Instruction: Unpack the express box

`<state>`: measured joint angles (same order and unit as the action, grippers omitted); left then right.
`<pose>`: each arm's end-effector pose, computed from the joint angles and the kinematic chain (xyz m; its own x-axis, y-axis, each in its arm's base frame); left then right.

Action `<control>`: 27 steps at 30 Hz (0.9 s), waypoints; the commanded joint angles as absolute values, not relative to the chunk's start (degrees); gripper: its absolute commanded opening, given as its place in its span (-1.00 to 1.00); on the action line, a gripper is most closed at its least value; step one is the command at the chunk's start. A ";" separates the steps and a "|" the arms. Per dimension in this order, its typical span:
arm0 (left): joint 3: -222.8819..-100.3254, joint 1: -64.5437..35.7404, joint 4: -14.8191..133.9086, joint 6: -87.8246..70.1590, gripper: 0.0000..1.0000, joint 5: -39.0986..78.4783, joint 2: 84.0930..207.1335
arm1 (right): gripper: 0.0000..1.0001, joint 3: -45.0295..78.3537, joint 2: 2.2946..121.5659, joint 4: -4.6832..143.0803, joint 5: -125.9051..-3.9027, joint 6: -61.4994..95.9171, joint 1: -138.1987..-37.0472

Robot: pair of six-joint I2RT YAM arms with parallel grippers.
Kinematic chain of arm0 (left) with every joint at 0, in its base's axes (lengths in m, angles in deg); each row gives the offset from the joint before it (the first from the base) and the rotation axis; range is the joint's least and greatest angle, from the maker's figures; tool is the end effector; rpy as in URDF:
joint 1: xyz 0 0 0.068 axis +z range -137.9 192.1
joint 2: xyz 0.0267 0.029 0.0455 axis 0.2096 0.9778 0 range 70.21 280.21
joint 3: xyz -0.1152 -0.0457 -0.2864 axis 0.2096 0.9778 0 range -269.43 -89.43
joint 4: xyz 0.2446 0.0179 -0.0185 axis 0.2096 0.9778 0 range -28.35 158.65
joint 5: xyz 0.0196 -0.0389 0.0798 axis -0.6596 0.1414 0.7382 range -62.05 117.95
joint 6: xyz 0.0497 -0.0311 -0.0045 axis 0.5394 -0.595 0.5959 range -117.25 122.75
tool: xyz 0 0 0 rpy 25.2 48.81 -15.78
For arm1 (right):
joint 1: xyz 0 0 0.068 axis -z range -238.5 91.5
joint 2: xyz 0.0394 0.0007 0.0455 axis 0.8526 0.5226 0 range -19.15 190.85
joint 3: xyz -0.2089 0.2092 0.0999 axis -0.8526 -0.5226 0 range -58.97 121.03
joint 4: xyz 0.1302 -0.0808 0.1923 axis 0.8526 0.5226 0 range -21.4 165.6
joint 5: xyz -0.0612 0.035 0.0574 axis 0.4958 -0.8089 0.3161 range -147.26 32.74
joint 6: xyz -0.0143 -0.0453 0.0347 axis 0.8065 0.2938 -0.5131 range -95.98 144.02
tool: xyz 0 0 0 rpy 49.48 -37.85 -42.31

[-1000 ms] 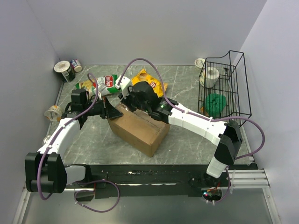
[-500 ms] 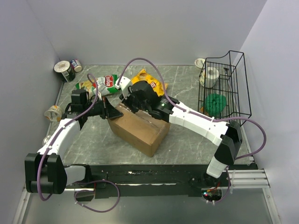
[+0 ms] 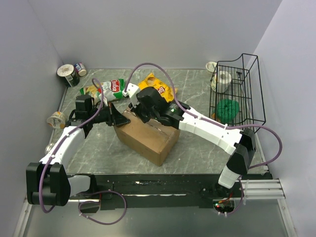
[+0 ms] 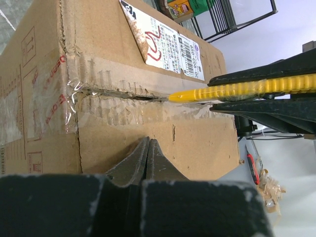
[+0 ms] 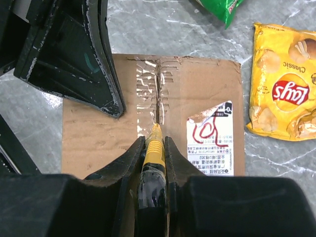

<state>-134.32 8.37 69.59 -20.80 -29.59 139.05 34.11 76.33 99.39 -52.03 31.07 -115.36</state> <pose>0.2227 -0.0506 0.3083 -0.7829 -0.1638 -0.6002 0.4766 0.4621 -0.7479 0.2094 0.3138 0.4031 -0.1996 -0.5295 -0.8245 -0.8229 0.5474 -0.1523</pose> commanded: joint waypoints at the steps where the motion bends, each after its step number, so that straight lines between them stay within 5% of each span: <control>1: -131.80 8.41 71.93 -18.79 -0.98 -20.83 140.52 | -1.00 37.35 73.66 104.63 -50.67 29.82 -116.06; 27: -131.62 8.41 73.51 -17.12 -0.98 -17.14 141.22 | -1.00 26.28 59.43 116.59 -50.67 27.89 -115.62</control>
